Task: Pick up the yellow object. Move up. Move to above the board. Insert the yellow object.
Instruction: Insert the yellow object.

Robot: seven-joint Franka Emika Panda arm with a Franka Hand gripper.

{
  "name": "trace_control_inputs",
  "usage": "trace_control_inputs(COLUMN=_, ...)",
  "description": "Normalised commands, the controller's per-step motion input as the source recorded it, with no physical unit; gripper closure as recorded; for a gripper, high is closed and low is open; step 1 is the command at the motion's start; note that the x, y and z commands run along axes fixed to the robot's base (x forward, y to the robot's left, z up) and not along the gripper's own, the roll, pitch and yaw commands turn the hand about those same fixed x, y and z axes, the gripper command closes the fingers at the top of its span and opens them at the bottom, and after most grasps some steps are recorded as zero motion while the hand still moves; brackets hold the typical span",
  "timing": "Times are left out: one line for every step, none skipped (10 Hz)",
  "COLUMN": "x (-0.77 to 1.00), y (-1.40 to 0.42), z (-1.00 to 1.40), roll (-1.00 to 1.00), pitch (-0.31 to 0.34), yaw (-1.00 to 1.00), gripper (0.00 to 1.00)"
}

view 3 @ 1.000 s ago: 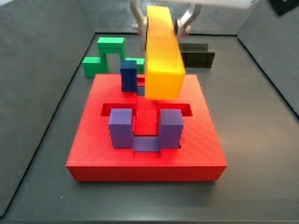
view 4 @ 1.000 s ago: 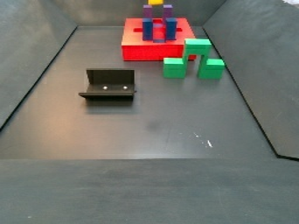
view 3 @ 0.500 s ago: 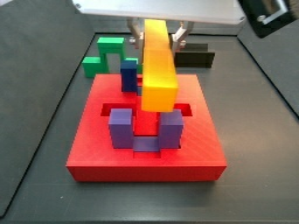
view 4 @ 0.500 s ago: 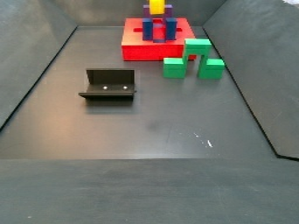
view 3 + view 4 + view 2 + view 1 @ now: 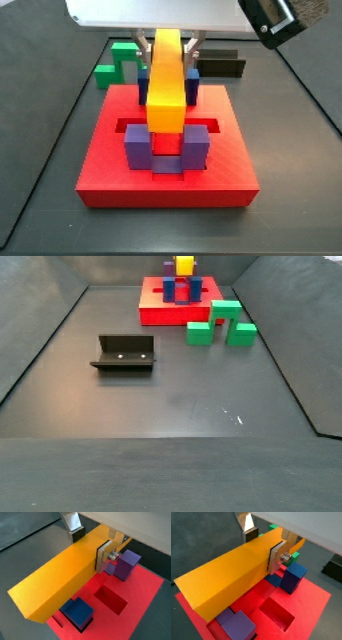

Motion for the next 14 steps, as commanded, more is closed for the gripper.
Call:
trace_control_inputs(x=0.12, y=-0.12, z=-0.02, roll=0.3, pitch=-0.129, yaw=0.02, gripper=1.0)
trace_control_inputs(x=0.0, y=-0.11, z=-0.03, roll=0.28, pitch=-0.094, yaw=0.0, gripper=1.0)
trace_control_inputs(x=0.0, y=0.0, z=-0.07, roll=0.08, pitch=-0.047, yaw=0.0, gripper=1.0)
trace_control_inputs(x=0.0, y=0.0, z=-0.17, roll=0.0, pitch=-0.029, yaw=0.0, gripper=1.0)
trace_control_inputs(x=0.08, y=0.0, z=-0.24, roll=0.0, pitch=-0.024, yaw=0.0, gripper=1.0)
trace_control_inputs(x=0.08, y=0.0, z=-0.27, roll=0.0, pitch=-0.01, yaw=0.0, gripper=1.0)
trace_control_inputs(x=0.04, y=0.0, z=-0.27, roll=0.0, pitch=0.0, yaw=0.0, gripper=1.0)
trace_control_inputs(x=0.24, y=0.0, z=-0.18, roll=-0.02, pitch=0.0, yaw=0.0, gripper=1.0)
trace_control_inputs(x=0.31, y=0.0, z=-0.14, roll=0.0, pitch=0.0, yaw=0.0, gripper=1.0)
trace_control_inputs(x=0.3, y=0.0, z=-0.12, roll=0.0, pitch=0.0, yaw=0.0, gripper=1.0)
trace_control_inputs(x=0.23, y=0.0, z=-0.14, roll=0.01, pitch=0.0, yaw=0.0, gripper=1.0)
trace_control_inputs(x=0.05, y=0.0, z=-0.09, roll=0.0, pitch=0.0, yaw=0.0, gripper=1.0)
trace_control_inputs(x=0.0, y=0.01, z=-0.01, roll=0.0, pitch=0.0, yaw=-0.01, gripper=1.0)
trace_control_inputs(x=-0.15, y=0.01, z=0.0, roll=-0.01, pitch=0.0, yaw=-0.08, gripper=1.0)
